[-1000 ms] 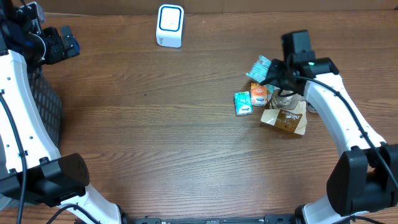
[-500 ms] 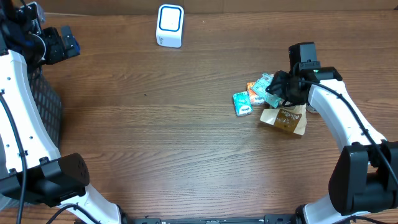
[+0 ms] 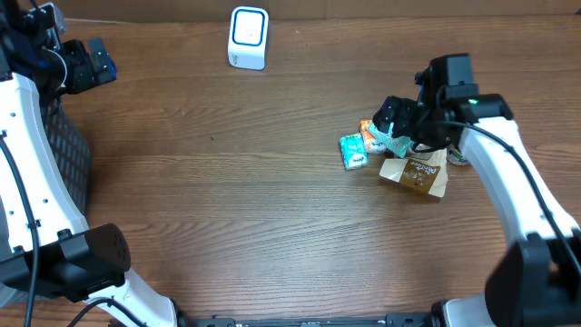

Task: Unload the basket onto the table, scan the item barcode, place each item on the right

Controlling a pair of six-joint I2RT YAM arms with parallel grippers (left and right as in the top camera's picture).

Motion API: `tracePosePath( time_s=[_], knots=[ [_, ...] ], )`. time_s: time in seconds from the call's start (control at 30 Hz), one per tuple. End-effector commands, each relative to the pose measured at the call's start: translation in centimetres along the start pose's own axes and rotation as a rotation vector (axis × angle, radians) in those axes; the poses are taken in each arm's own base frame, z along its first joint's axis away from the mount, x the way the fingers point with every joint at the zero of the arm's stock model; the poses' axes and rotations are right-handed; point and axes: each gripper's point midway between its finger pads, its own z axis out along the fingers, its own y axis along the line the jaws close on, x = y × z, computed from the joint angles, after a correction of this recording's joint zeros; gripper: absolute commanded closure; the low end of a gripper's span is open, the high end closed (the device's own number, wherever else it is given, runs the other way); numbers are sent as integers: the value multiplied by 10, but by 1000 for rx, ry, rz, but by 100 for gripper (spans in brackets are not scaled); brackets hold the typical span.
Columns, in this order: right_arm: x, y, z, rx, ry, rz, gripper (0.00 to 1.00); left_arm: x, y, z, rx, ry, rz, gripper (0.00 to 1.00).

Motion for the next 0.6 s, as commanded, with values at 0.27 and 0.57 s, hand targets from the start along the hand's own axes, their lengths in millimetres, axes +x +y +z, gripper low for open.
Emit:
tracePosePath(
  time_s=[0.27, 0.57],
  knots=[
    [25, 34, -135, -123, -182, -92, 0, -2, -3, -1, 13, -8, -3, 0],
    [58, 33, -176, -134, -213, -96, 0, -2, -3, -1, 13, -8, -3, 0]
  ],
)
